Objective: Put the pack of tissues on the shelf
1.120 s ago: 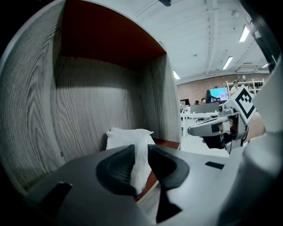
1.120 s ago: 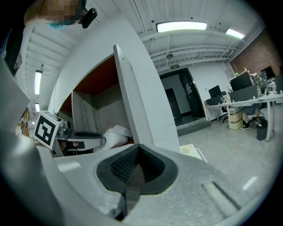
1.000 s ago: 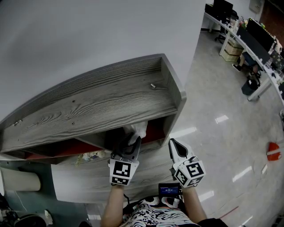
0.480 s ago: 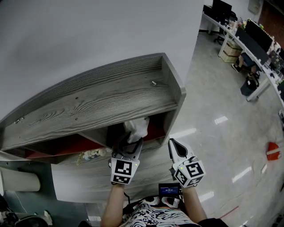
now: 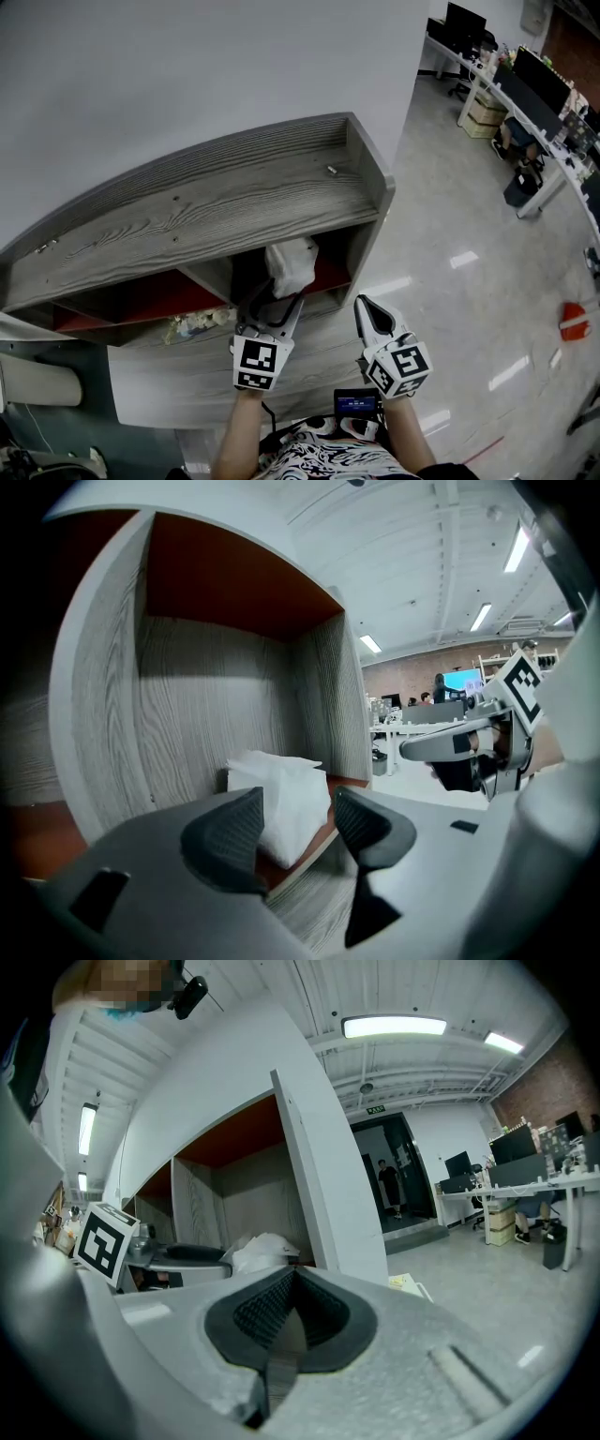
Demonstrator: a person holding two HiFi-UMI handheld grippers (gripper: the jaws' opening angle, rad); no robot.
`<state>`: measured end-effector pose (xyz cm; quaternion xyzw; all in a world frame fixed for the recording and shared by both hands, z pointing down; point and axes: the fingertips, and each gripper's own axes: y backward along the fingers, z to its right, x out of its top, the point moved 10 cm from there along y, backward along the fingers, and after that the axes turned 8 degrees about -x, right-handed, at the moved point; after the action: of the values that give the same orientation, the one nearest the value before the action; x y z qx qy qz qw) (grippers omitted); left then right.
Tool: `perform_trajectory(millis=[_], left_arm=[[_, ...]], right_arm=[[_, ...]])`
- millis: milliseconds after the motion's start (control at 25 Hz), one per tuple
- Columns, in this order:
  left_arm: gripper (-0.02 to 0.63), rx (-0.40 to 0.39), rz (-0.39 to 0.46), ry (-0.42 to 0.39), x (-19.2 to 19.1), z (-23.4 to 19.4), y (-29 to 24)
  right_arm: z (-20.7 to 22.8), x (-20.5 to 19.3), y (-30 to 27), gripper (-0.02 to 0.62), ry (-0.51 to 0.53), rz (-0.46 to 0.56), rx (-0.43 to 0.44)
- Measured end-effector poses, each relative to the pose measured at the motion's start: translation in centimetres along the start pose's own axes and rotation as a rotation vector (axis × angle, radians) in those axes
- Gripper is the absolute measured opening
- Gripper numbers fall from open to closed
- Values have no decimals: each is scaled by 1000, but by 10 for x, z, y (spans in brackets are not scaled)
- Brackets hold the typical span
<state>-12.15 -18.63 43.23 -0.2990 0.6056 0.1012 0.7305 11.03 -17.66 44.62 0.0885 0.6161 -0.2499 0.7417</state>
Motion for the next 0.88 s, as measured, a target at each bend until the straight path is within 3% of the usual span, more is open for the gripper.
perform_trajectory(millis=[440,720,880], left_arm=[[215,2,43,33,-4,7,26],[132,0,84,69,-7,15,47],[52,-23,114,119,-7,19,61]], right_arm=[[-24,-1,15,2,23,11,8],[-38,-4,31,2,41,9,6],[-46,-5,41,3,47,15,4]])
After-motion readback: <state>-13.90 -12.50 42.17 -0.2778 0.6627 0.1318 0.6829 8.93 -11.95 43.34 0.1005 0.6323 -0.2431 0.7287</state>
